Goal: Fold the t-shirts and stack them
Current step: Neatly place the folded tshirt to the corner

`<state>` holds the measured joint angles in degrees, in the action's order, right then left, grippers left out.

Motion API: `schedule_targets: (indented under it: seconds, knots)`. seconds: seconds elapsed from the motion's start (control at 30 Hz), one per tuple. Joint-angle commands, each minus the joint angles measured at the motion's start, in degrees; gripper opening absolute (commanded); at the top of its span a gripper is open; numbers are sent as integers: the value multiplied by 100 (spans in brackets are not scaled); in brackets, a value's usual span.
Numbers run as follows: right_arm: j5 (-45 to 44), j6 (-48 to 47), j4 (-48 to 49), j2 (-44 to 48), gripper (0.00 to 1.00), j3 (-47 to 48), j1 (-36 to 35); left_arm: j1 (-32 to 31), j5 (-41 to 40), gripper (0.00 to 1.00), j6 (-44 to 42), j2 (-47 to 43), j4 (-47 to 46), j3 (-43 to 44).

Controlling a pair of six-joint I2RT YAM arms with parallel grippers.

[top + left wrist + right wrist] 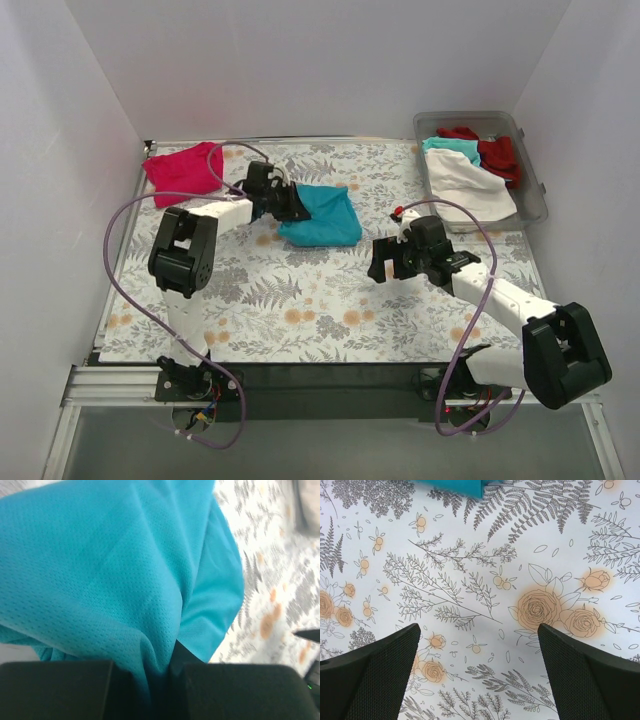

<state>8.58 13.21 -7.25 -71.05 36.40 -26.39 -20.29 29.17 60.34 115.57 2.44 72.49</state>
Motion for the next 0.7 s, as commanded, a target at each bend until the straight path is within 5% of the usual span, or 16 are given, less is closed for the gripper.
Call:
schedule_targets:
  seconds: [0.0, 0.37, 0.53, 0.67]
  knots:
    - [56, -82, -14, 152, 92, 306, -24, 324, -254, 0, -917, 315, 1249, 975]
    - [495, 32, 267, 820, 91, 25, -129, 1738, 44, 0, -1946, 1353, 2831, 3498]
    - [469, 146, 206, 1268, 91, -10, -577, 2318, 291, 0, -2122, 2048, 3719, 5412]
    - [452, 112, 101, 1479, 92, -37, -744, 2495, 247, 0, -2351, 2154, 4167, 5908]
